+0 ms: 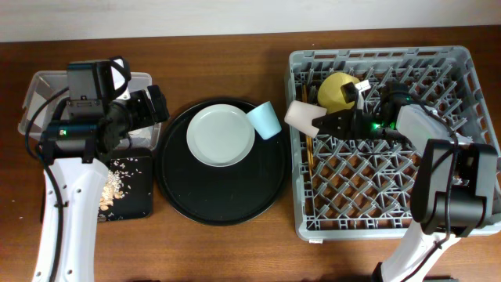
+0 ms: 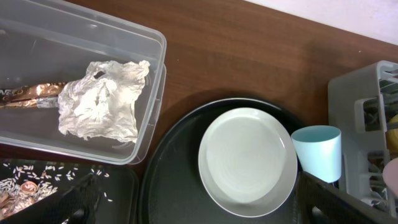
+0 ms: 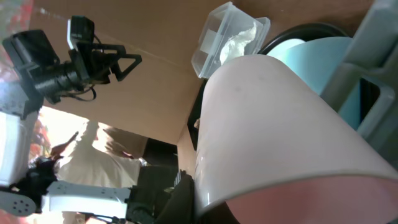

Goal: Sort waste into correct bins and load items into the dishwasher rack
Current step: 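Lower the pink cup into the rack beside the bowl, release, then move right gripper back to the white plate on the tray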

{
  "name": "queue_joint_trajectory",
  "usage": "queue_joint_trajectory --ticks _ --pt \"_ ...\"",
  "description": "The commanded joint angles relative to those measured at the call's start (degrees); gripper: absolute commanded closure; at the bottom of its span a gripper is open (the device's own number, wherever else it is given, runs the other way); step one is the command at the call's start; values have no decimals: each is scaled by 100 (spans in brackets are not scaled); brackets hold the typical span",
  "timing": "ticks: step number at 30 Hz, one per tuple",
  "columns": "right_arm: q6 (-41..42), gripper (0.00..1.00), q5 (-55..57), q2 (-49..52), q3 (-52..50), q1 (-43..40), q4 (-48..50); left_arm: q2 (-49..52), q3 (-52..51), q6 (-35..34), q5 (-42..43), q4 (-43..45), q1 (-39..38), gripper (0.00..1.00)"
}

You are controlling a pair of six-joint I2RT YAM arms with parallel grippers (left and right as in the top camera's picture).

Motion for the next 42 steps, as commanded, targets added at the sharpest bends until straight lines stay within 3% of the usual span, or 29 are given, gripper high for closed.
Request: queue_joint_trajectory --ticks 1,10,14,24,27,31,32,33,38,42 --pt "-7 96 262 72 -59 212 186 -17 68 -11 2 11 15 1" --pt "50 94 612 74 -59 210 398 -17 68 -11 2 11 15 1" --pt "59 79 1342 74 -63 203 138 -17 68 -11 2 9 15 1" --pt "-420 66 1620 -264 -61 -111 -964 -17 68 -11 2 9 15 1" --pt "-433 58 1740 -621 -50 -197 -1182 -17 68 -11 2 11 15 1" --pt "-133 34 2691 -1283 28 -243 -1401 -17 68 -11 2 11 15 1" --pt "46 21 2999 -1480 50 -247 -1401 -17 68 -11 2 11 15 1" --pt "153 2 3217 -1646 70 -247 -1401 -17 68 -11 2 11 15 1" --pt "848 2 4146 -2647 273 -122 -1335 -17 68 -11 2 9 15 1" --pt "1456 2 5193 -3244 481 546 -1097 -17 68 -11 2 9 15 1"
